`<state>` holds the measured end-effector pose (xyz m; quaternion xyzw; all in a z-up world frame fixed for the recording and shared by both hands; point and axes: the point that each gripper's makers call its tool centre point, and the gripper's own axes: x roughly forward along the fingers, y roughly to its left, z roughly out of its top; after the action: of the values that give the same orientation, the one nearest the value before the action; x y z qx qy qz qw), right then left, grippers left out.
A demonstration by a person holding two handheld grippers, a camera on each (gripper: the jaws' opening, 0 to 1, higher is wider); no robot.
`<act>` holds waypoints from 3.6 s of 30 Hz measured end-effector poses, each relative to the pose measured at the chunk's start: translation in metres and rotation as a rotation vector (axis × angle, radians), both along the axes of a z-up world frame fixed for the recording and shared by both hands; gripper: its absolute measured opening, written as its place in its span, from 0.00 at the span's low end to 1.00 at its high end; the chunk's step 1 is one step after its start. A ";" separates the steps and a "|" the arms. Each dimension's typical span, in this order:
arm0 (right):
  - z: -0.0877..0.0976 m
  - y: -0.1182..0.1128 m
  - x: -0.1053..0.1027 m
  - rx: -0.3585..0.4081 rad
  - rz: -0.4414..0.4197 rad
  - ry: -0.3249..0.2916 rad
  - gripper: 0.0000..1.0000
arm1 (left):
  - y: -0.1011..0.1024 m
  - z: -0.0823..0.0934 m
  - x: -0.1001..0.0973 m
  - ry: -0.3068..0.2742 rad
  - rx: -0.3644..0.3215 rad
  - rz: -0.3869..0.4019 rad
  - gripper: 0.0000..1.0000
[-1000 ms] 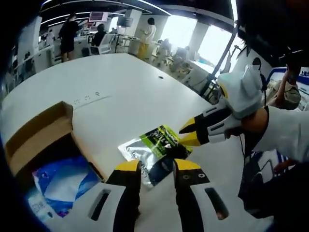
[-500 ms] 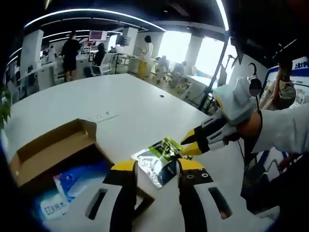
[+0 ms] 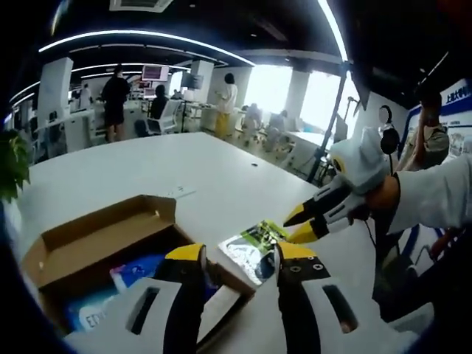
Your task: Operate the shoe box by opening the lid, removing the specified soft item, and placing it in the target area until the item is outside and the box remains undamaged.
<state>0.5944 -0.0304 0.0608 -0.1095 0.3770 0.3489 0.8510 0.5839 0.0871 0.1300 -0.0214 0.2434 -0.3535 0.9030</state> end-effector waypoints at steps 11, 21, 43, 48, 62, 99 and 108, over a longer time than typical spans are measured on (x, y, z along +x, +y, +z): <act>0.021 0.032 -0.004 0.066 0.059 -0.081 0.33 | 0.035 0.014 -0.003 -0.100 -0.007 0.050 0.49; 0.028 0.052 -0.009 0.087 0.098 -0.098 0.34 | 0.075 0.009 -0.004 -0.119 0.039 0.112 0.51; 0.033 0.078 -0.006 0.063 0.154 -0.119 0.32 | 0.122 -0.019 -0.006 -0.017 0.034 0.202 0.45; 0.031 0.084 0.001 0.037 0.177 -0.129 0.30 | 0.127 -0.028 -0.005 0.024 0.024 0.228 0.41; 0.025 0.111 0.017 0.002 0.258 -0.137 0.27 | 0.129 -0.057 -0.006 0.124 0.029 0.270 0.34; -0.018 0.162 0.054 -0.082 0.375 -0.130 0.23 | 0.114 -0.101 0.005 0.267 0.030 0.316 0.28; -0.025 0.168 0.059 -0.130 0.418 -0.160 0.15 | 0.116 -0.108 0.009 0.286 0.043 0.332 0.19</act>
<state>0.6538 0.1379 0.0359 -0.2672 0.2990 0.4828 0.7785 0.5930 0.2029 0.0221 -0.0921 0.3698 -0.1879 0.9052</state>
